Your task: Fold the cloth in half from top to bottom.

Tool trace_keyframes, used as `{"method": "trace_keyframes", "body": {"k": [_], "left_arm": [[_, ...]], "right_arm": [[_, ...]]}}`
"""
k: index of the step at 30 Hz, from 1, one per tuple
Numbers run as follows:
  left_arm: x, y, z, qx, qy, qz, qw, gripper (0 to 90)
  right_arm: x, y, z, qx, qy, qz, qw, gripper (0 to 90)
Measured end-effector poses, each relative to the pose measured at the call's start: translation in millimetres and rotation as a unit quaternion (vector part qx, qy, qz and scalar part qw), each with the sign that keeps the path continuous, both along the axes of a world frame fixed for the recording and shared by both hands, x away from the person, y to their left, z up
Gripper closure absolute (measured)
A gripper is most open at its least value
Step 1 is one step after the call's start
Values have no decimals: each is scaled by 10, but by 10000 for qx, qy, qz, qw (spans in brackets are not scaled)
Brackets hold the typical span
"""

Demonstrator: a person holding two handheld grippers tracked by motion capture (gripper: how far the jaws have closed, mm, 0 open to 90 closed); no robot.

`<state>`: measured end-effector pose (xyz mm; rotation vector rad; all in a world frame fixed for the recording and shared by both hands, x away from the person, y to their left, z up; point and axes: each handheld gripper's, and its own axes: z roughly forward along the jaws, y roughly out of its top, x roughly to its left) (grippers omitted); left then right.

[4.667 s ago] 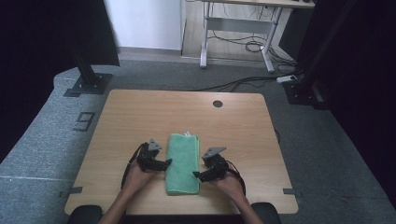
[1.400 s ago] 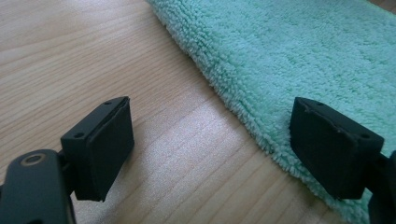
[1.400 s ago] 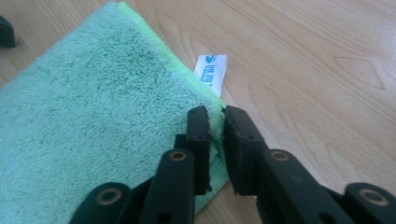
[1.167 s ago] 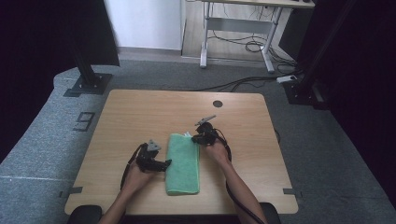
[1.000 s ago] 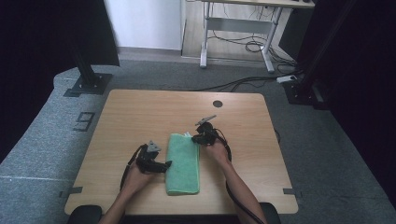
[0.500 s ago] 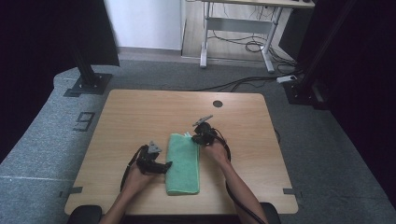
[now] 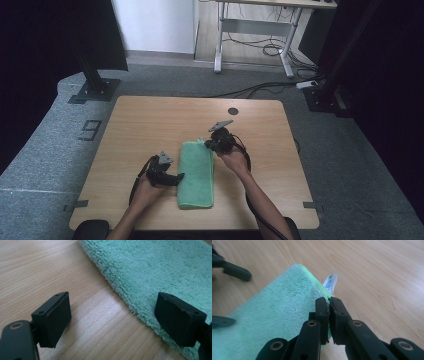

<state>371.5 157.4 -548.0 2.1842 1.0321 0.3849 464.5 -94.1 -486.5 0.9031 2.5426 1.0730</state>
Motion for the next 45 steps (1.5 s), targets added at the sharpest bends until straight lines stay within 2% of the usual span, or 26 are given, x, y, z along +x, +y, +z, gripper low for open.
{"method": "trace_keyframes", "body": {"k": [9,27,37,41,45], "left_arm": [[1,-1,0,6,-3,3,10000,135],[8,-8,-1,24,3,95,10000,122],[31,-10,0,24,6,227,9997,122],[31,-10,-1,20,0,225,9997,122],[23,1,5,18,-45,93,9999,148]], "right_arm": [[-216,-73,186,322,-92,226,9992,848],[-710,-186,319,638,-10,673,9957,850],[-934,-293,259,736,98,770,9943,849],[-1028,-302,195,752,187,800,9938,850],[-1119,-297,117,741,265,865,9931,849]]}}
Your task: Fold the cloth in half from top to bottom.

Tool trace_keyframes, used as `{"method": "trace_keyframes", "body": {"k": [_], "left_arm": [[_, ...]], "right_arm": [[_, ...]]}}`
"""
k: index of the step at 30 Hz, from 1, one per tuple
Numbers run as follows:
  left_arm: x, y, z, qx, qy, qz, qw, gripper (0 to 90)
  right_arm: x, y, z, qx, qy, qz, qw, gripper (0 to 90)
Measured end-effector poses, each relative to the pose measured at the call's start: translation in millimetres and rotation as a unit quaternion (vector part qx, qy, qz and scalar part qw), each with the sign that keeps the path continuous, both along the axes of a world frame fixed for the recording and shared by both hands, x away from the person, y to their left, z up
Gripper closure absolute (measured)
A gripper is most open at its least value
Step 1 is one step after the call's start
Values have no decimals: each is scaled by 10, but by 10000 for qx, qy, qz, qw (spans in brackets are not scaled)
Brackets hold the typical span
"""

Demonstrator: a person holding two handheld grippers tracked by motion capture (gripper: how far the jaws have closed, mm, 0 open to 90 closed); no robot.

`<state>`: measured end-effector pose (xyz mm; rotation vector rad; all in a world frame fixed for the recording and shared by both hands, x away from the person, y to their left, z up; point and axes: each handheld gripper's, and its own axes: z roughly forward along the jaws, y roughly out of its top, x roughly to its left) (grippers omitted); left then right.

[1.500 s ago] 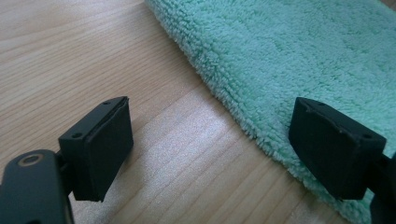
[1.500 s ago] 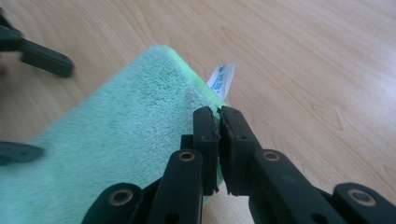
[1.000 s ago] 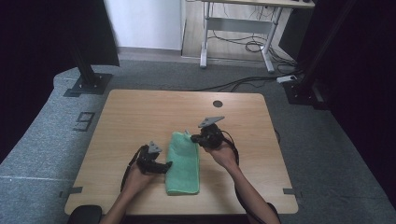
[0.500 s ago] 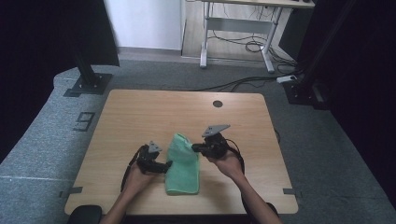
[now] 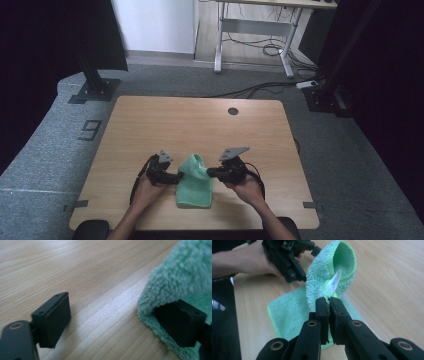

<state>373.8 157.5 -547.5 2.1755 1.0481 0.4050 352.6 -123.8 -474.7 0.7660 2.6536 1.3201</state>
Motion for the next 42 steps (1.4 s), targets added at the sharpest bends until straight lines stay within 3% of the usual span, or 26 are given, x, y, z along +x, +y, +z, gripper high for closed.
{"method": "trace_keyframes", "body": {"k": [9,14,25,33,42], "left_arm": [[-113,5,130,119,164,-210,9996,146],[-182,34,98,229,316,-267,9989,146],[-202,11,43,173,223,-168,9995,143],[-124,-11,24,119,125,-7,9999,141],[96,37,-3,16,20,252,9997,136]], "right_arm": [[-98,18,-127,4,107,38,9999,849],[-155,20,-204,-29,179,55,9998,848],[-280,53,-479,-151,488,116,9986,845],[-274,106,-582,-412,366,73,9985,844],[-63,154,-576,-549,216,-183,9981,845]]}}
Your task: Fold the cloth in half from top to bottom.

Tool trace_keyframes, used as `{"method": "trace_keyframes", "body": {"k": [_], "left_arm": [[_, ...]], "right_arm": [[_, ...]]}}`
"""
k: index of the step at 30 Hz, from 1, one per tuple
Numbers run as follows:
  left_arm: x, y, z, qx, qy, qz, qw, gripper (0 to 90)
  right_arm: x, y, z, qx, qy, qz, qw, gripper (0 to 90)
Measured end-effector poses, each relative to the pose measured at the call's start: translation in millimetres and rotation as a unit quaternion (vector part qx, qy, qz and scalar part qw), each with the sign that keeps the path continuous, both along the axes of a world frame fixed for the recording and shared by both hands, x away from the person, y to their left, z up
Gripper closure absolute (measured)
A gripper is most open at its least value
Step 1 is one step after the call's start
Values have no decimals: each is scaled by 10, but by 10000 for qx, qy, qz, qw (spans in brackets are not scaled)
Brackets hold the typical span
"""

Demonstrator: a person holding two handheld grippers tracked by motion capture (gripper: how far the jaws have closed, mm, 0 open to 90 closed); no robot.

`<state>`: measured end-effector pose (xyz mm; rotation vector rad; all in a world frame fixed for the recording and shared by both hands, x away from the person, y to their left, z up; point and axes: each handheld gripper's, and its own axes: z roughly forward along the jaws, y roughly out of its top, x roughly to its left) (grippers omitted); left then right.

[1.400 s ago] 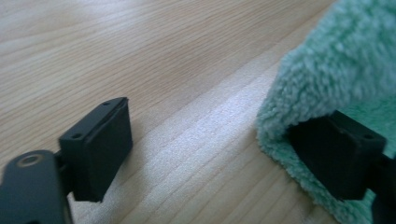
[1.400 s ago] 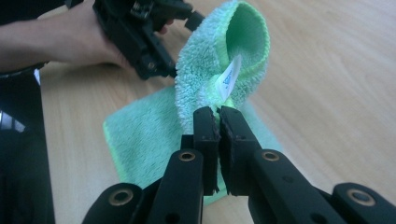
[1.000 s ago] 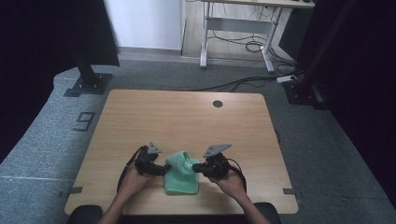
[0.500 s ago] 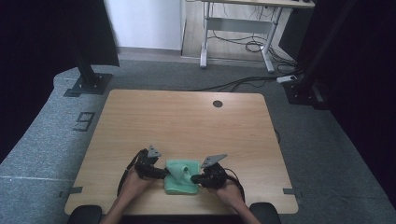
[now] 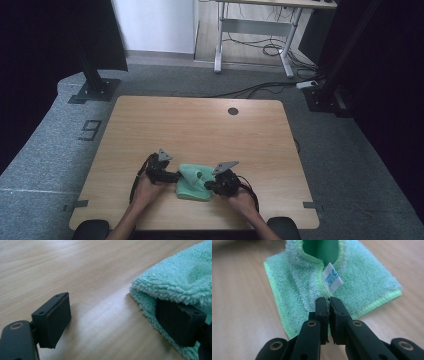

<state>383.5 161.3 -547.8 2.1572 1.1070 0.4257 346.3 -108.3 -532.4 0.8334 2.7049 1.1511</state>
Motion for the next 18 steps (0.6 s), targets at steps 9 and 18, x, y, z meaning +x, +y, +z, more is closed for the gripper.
{"method": "trace_keyframes", "body": {"k": [9,18], "left_arm": [[-90,58,115,334,17,-280,9990,147],[-187,213,255,188,146,-450,9987,145]], "right_arm": [[79,16,28,57,77,-49,9999,799],[15,-104,149,148,16,-65,9999,593]]}}
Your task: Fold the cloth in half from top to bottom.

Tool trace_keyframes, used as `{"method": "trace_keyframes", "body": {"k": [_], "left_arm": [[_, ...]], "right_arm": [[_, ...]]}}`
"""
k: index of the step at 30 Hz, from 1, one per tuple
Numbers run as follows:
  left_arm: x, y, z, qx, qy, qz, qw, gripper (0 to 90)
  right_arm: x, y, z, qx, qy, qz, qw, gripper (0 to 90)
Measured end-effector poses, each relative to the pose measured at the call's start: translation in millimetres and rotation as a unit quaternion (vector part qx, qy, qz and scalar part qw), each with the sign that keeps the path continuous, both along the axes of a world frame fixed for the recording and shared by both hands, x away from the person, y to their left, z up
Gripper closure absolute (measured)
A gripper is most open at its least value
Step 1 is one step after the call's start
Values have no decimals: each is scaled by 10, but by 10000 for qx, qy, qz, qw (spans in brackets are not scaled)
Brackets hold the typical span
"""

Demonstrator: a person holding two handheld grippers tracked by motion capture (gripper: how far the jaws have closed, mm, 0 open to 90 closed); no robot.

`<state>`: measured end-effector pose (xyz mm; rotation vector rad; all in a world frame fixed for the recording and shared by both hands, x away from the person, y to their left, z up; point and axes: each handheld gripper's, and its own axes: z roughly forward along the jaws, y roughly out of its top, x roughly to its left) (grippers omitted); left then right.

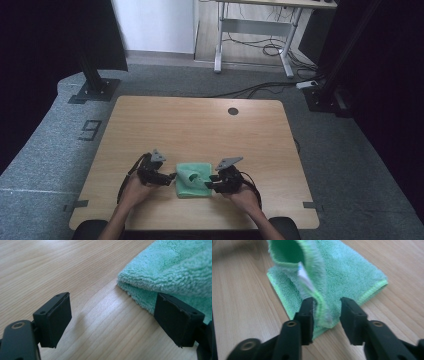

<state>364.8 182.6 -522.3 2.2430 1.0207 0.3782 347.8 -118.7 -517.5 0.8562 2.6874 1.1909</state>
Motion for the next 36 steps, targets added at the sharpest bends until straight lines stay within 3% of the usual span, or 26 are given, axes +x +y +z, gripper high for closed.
{"method": "trace_keyframes", "body": {"k": [9,18,24,30,36], "left_arm": [[2,74,127,-230,-127,131,9996,145],[-117,-196,260,-481,-220,-303,9981,143],[-301,-291,173,-323,-99,-506,9981,143],[-435,-267,32,-155,12,-435,9989,143],[-480,-237,-58,-33,0,-283,9996,144]], "right_arm": [[-37,-165,101,-39,-110,-96,9999,431],[122,-120,17,7,-81,-444,9990,305],[107,-26,-55,-166,-166,-503,9985,261],[74,-39,-161,-225,-142,-541,9982,241],[35,-8,-206,-293,-194,-507,9981,224]]}}
